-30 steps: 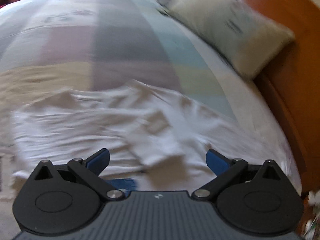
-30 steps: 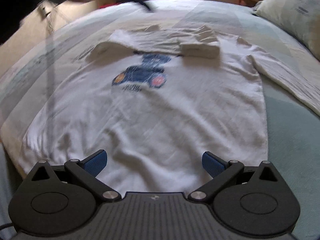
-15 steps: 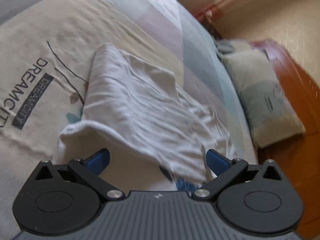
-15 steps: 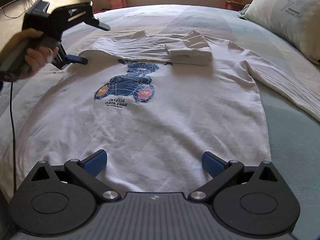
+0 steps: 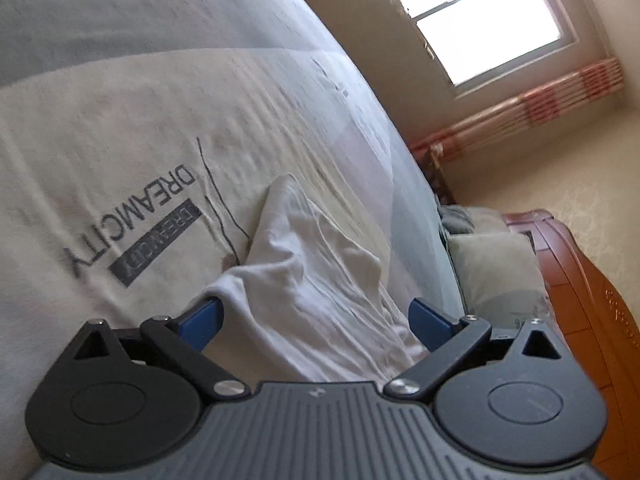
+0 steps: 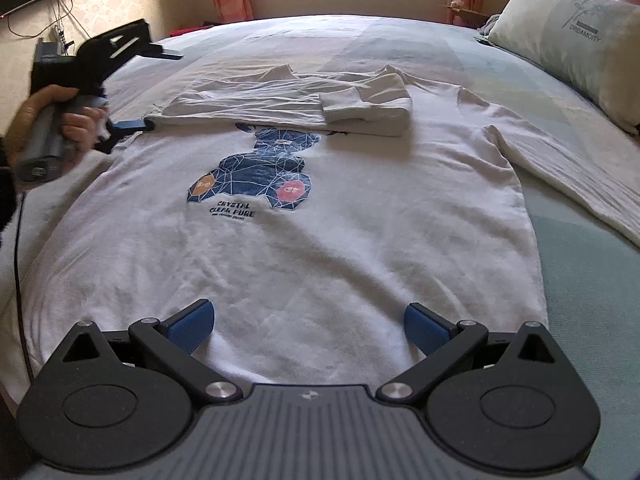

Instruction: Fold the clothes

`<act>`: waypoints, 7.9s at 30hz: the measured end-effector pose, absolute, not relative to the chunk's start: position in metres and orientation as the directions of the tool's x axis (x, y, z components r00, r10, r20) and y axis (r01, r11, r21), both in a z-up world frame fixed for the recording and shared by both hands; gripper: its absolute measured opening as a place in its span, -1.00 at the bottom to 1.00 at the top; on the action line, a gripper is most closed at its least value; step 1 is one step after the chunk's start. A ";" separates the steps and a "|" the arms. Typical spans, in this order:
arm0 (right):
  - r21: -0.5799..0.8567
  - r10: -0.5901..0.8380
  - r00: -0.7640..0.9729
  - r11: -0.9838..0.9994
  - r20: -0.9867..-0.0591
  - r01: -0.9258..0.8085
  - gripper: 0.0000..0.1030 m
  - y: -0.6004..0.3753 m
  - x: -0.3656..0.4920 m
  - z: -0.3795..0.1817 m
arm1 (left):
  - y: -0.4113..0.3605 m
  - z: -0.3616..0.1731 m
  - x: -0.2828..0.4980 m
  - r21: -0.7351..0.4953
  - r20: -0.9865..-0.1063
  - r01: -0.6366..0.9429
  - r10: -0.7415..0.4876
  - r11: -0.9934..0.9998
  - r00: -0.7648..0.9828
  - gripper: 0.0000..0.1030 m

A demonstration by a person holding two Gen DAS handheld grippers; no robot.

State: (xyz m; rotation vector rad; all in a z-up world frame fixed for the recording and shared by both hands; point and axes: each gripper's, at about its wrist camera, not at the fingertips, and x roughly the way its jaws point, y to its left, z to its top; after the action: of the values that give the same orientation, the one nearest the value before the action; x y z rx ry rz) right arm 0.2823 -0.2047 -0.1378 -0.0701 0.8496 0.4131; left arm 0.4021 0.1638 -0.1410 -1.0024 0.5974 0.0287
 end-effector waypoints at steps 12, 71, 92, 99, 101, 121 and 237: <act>0.094 0.324 0.585 0.917 -0.744 -0.387 1.00 -0.203 0.281 -0.139 | 0.134 -0.122 0.473 -0.726 -0.542 -0.227 -0.338 0.649 0.769 0.94; 0.070 0.322 0.595 0.911 -0.737 -0.406 1.00 -0.204 0.281 -0.144 | 0.114 -0.119 0.461 -0.350 -0.809 -0.171 -0.205 0.921 0.551 0.85; 0.031 0.311 0.673 0.919 -0.672 -0.394 1.00 -0.200 0.270 -0.151 | 0.047 -0.108 0.320 0.010 -0.606 0.305 -0.237 0.952 0.759 0.90; -0.061 0.254 0.699 0.918 -0.668 -0.392 1.00 -0.185 0.286 -0.119 | 0.082 -0.111 0.306 0.013 -0.579 0.354 -0.282 0.935 0.765 0.90; -0.092 0.241 0.690 0.908 -0.682 -0.409 1.00 -0.172 0.309 -0.105 | 0.087 -0.113 0.301 0.000 -0.580 0.409 -0.333 0.912 0.743 0.91; -0.081 0.400 0.482 0.700 -0.779 -0.710 1.00 0.030 0.519 -0.086 | 0.186 -0.107 0.281 -0.181 -0.468 0.581 -0.589 0.794 0.659 0.94; 0.090 0.259 0.630 0.953 -0.732 -0.288 1.00 -0.145 0.506 -0.103 | 0.160 -0.127 0.317 -0.233 -0.524 0.561 -0.589 0.794 0.616 0.96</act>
State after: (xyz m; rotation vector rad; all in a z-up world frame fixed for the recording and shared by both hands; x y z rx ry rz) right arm 0.5058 -0.1446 -0.1031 -0.0373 0.8327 0.3136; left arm 0.3166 0.1599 -0.1265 -0.0471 0.6203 -0.6626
